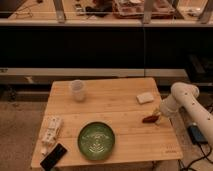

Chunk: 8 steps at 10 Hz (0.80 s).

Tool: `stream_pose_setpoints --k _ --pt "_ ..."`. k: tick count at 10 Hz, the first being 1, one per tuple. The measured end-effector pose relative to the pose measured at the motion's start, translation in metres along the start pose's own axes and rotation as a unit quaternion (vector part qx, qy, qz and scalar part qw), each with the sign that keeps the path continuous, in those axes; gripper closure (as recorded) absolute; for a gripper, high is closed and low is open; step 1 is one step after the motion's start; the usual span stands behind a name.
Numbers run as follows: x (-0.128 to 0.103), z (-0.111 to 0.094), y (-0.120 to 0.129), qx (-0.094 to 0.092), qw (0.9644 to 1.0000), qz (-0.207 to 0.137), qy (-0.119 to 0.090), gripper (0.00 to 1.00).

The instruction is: Place the pepper on the white sponge

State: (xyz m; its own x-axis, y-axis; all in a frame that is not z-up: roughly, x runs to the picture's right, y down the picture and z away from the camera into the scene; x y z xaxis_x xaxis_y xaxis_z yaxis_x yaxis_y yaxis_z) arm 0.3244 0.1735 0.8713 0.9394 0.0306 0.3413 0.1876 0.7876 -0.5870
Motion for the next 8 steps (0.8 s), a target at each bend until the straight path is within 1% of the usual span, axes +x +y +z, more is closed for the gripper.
stream_pose_setpoints --k 3,4,5,6,7,8 --pt "-0.001 -0.003 -0.001 -0.001 1.0 -0.005 -0.001 0.65" --pt "-0.002 -0.003 -0.001 -0.002 1.0 -0.007 -0.001 0.68" --pt "-0.002 -0.004 -0.001 -0.002 1.0 -0.008 -0.001 0.74" --pt "-0.002 -0.007 -0.002 -0.001 1.0 -0.01 -0.001 0.83" --pt "-0.002 -0.011 -0.004 0.001 0.9999 -0.012 0.001 0.9" --pt "-0.002 -0.012 -0.004 0.001 0.9999 -0.013 0.001 0.91"
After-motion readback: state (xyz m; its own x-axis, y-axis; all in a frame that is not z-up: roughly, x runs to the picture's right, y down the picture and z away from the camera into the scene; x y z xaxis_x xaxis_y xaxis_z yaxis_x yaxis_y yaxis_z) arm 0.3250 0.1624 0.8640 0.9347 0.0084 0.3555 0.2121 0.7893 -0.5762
